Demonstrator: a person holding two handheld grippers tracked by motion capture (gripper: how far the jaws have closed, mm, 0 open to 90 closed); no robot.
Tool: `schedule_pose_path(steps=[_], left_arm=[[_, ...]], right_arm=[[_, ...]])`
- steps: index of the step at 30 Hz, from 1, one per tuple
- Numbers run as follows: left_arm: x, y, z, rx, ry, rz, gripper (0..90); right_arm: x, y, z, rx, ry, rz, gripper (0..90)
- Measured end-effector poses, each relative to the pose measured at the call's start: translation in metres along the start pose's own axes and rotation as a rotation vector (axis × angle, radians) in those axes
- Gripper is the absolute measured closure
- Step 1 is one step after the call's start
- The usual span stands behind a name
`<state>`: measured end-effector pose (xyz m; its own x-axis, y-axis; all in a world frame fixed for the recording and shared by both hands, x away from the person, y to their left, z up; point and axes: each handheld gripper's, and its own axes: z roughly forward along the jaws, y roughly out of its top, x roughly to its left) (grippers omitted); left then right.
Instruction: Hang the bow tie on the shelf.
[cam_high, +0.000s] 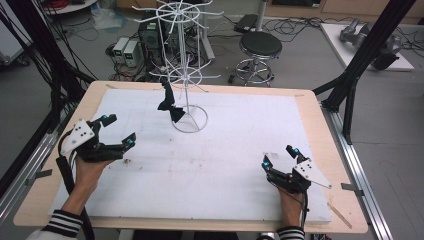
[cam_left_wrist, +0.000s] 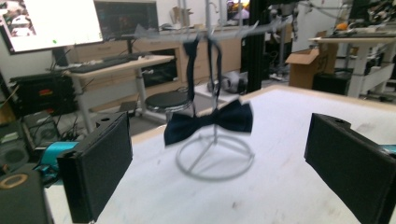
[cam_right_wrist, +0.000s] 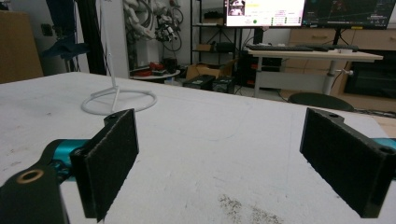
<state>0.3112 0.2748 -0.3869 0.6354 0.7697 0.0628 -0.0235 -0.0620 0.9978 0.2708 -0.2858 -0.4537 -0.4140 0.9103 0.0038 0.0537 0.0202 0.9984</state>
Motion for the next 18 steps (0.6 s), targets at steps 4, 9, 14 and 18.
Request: schedule_pose_path(steps=[4,9,14,18], left_arm=[[-0.002,-0.029,-0.009,-0.034,0.015,-0.032,8.1],[-0.002,-0.055,-0.017,-0.076,0.049,-0.072,8.1],[-0.005,-0.069,-0.019,-0.063,0.047,-0.067,8.1],[-0.006,-0.069,-0.021,-0.091,0.054,-0.065,8.2]], right_arm=[[0.0,0.0,0.0,0.0,0.0,-0.001,10.7],[0.0,0.0,0.0,-0.001,-0.001,-0.002,10.7],[0.0,0.0,0.0,0.0,-0.004,-0.006,10.7],[0.0,0.0,0.0,0.002,-0.002,-0.012,10.7]])
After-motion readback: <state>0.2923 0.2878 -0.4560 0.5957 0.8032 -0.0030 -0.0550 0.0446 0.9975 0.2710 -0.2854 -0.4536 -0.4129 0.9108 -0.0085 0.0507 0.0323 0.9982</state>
